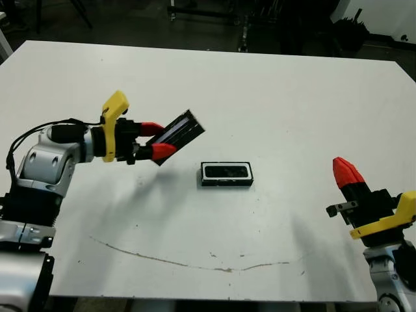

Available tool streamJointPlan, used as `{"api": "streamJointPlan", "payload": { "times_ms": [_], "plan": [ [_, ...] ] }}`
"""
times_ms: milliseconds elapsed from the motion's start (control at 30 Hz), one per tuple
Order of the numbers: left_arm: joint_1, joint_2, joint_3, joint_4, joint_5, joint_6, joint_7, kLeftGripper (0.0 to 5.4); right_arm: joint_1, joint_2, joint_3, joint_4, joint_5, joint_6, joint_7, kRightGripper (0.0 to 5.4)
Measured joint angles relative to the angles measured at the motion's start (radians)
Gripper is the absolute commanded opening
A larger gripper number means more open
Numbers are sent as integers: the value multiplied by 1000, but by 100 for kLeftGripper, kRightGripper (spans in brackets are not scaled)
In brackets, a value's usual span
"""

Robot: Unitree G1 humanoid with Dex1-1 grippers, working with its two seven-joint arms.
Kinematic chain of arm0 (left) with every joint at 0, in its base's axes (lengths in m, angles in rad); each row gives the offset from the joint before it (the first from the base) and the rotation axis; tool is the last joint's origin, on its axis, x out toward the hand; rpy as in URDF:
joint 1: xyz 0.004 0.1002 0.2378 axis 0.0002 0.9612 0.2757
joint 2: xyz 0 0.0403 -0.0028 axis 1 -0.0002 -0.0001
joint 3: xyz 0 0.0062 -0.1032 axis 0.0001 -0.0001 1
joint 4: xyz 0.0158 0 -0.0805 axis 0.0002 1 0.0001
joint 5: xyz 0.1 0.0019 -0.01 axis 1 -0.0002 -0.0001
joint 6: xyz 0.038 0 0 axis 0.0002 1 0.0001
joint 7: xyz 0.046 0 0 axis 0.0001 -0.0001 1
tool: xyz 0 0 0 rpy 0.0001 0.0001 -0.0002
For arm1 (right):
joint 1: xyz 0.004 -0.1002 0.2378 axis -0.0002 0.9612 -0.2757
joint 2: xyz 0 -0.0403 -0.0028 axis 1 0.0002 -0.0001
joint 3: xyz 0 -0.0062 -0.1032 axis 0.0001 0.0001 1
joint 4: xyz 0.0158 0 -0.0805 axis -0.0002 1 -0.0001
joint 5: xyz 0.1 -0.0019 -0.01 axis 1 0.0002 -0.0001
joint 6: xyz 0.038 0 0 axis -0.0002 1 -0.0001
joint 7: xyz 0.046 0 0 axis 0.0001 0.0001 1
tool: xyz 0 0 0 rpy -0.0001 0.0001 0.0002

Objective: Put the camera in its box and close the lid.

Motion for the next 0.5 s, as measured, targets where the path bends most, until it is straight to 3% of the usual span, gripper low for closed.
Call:
{"api": "streamJointPlan", "payload": {
  "times_ms": [500],
  "plan": [
    [18, -36, -90, -81, 28, 18, 110, 314, 0, 0, 7, 2, -4, -7, 1, 0]
  ]
}}
